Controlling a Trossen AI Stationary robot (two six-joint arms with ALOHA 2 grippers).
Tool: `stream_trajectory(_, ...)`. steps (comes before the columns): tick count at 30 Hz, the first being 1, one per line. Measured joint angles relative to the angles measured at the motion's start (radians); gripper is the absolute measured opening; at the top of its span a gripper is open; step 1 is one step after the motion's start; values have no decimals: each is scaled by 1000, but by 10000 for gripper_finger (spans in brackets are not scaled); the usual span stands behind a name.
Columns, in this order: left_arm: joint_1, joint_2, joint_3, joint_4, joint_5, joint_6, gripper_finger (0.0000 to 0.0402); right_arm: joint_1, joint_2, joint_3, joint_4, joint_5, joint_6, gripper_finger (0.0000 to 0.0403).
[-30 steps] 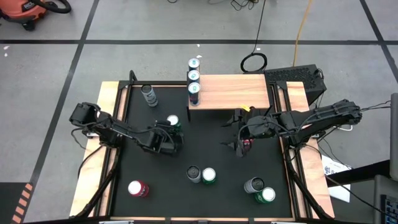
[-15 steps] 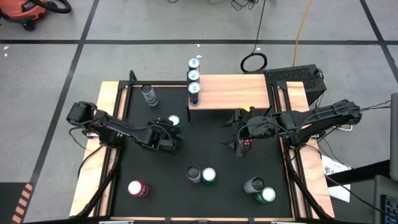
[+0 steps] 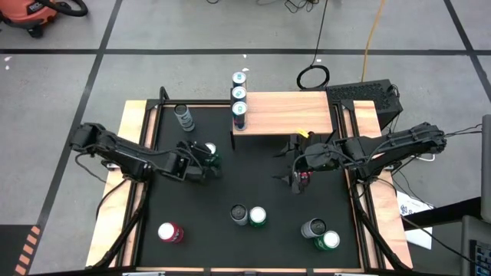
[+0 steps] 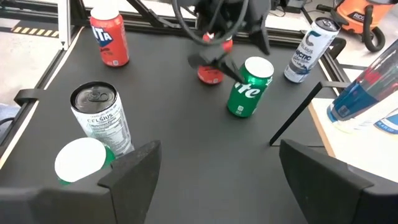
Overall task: Place canned beverage on shelf
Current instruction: Put the top right green soda can on the shelf
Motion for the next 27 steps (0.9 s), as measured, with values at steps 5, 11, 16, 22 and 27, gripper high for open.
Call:
stream_trajectory(5,14,-98,0,1,148,388,384,0,0,0,-8,-3,6,317)
stream_trajectory(11,102,-131,0,-2,312,653,384,0,0,0,-7,-8,21,317)
stream_trajectory(16,199,-130,0,-10,348,755,384,0,0,0,-8,-30,39,317)
stream_trajectory(22,301,-129,0,13,518,835,384,0,0,0,-16,-30,43,317)
stream_trajectory(27,357,-107,0,61,628,870,384,0,0,0,-16,-30,42,317)
